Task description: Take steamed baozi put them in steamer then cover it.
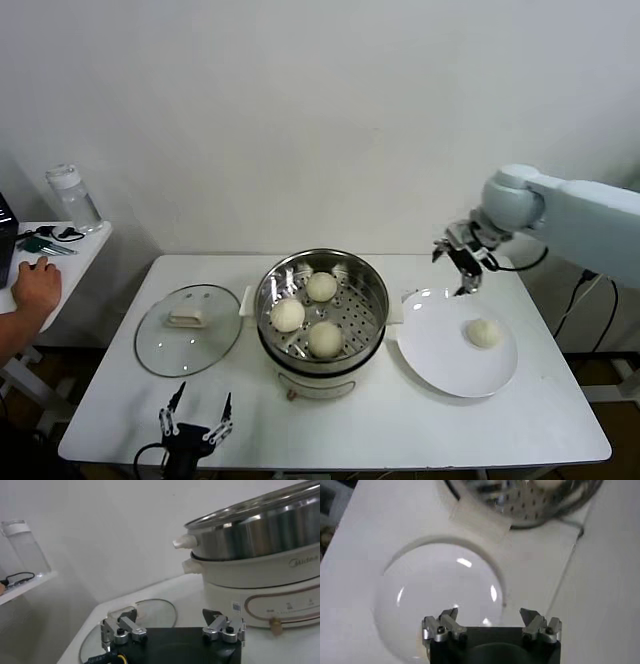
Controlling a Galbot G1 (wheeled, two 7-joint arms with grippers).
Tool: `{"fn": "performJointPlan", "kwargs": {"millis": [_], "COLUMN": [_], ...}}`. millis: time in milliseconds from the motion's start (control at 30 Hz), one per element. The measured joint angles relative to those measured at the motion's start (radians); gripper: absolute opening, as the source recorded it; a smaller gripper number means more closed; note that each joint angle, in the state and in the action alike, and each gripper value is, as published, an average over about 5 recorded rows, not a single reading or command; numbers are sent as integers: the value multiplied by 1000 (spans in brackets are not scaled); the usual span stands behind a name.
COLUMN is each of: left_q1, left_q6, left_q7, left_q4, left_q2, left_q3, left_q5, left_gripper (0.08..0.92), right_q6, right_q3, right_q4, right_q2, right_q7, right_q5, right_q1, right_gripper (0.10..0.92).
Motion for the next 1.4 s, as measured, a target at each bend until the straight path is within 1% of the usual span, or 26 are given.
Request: {"fn": "performJointPlan", "kwargs": {"millis": [167,367,733,1200,1300,1400], "left_q1": [5,7,12,15,16,15], "left_q6": [1,2,2,0,-1,-1], "left_q7": [0,0,-1,-2,-2,-2], "left_q4": [-1,0,7,8,8,8], "left_q2": [-6,-10,-15,-16,-15,-15], "left_q3": [-3,-8,-14,-22,-23,-21], "left_q5": [8,13,19,21,21,22], "left_gripper": [823,823,823,823,823,823], "right_q6": [-5,4,32,44,46,47], "right_q3": [138,286,437,487,491,495], "right_q4": [-90,-198,-363,-456,-463,-469], "right_q2": [-21,-8,75,153,156,160], "right_q7": [-15,-25,-35,-53,-56,-58], "right_q5": [-63,-136,-233,-285,-289,-291], "right_q1": [-166,-324,-457,-509,-511,-511], "right_gripper": [823,823,823,819,796,755]}}
